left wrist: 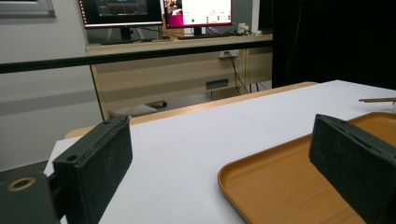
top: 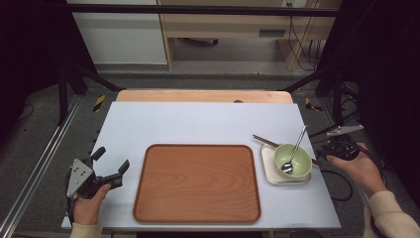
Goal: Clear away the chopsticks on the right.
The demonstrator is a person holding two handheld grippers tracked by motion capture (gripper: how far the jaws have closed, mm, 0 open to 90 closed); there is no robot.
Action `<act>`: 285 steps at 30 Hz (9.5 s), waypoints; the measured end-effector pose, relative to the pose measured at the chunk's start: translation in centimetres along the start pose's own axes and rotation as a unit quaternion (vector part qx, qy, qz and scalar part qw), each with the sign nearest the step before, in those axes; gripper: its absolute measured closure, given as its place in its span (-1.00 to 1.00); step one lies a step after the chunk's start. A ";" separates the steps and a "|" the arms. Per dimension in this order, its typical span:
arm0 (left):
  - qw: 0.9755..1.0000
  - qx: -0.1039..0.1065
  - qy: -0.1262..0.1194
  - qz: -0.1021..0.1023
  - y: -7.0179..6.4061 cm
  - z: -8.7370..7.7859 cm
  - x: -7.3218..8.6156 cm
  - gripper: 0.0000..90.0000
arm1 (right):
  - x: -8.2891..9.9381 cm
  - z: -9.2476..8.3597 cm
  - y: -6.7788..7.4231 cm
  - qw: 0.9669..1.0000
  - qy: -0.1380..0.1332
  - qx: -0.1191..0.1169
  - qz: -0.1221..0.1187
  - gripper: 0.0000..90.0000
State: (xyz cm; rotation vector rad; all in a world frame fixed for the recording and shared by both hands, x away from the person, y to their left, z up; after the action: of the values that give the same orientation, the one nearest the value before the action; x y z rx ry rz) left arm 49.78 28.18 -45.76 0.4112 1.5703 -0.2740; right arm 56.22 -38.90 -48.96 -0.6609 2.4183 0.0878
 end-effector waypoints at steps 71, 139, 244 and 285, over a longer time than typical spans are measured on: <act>1.000 0.004 0.014 0.014 -0.4 0.1 0.7 -0.86 | 1.1 2.6 1.8 0.998 0.027 -0.039 -0.043 0.67; 1.000 -0.014 0.014 -0.011 0.3 -0.9 1.7 -0.88 | -9.9 -4.4 17.0 0.988 -0.150 -0.036 -0.007 0.88; 1.000 0.004 0.020 0.013 -0.9 -0.2 1.6 -0.87 | 4.6 -1.7 3.3 0.998 -0.028 0.040 0.028 0.33; 1.000 0.007 0.025 0.012 -0.8 -0.1 1.9 -0.86 | 4.7 1.9 3.0 0.999 0.022 0.004 -0.041 0.45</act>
State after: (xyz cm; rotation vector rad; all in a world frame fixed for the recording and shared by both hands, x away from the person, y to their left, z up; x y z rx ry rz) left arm 49.32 27.65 -47.68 0.4499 1.6117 -0.2572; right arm 52.63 -37.96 -53.55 -0.7640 2.4293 0.0295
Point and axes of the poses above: each handheld gripper's, and its own axes: z roughly forward along the jaws, x roughly out of its underside, y roughly to its left, the point moved 9 cm from there along z, roughly forward along the jaws, and after that the axes turned 2 degrees about -x, right-handed, at the moved point
